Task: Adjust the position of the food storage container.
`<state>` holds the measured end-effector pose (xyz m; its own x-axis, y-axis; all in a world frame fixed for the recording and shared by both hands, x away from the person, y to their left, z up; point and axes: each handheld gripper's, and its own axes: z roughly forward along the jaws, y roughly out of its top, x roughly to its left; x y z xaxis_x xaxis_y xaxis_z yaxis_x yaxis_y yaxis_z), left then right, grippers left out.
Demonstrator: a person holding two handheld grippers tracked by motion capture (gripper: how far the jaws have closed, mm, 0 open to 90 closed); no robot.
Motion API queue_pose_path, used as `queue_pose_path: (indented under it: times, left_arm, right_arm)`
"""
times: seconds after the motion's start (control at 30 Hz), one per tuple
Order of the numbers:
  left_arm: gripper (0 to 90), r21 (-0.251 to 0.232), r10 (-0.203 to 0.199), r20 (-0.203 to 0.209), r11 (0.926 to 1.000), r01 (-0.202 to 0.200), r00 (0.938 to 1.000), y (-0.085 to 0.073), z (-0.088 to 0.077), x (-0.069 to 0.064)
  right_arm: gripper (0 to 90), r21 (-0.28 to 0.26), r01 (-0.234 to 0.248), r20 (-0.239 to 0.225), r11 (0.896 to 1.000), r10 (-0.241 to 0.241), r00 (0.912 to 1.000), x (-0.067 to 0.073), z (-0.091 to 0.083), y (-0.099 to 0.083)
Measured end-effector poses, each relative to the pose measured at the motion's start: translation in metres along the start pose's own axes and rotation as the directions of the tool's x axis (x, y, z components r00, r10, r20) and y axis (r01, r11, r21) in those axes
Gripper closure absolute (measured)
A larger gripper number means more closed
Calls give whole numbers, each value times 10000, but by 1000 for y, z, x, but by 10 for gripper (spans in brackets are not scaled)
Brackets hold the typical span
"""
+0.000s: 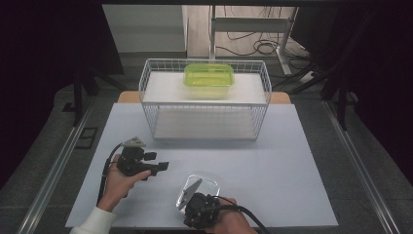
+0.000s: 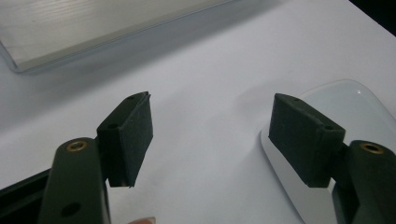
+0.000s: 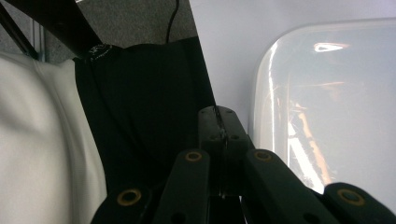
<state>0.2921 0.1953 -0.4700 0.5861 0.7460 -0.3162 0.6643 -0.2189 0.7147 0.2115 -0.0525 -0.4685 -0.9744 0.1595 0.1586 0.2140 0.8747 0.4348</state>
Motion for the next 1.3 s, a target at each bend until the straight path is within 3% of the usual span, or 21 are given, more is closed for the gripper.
queue_pose_path:
  times: [0.47, 0.97, 1.3]
  left_arm:
    - [295, 169, 98, 59, 9998, -99, 9999, 0, -1, 3]
    - [291, 216, 31, 78, 9998, -33, 10000, -1, 1, 5]
    - [290, 309, 5, 35, 9995, -7, 10000, -2, 2, 6]
  right_arm:
    - [892, -106, -288, 504, 9995, 293, 9983, -14, -4, -6]
    - [892, -626, -1182, 1193, 9910, 1250, 9850, -57, -25, -17]
    - [892, -786, -1310, 1253, 9883, 1402, 9822, -66, -26, -18]
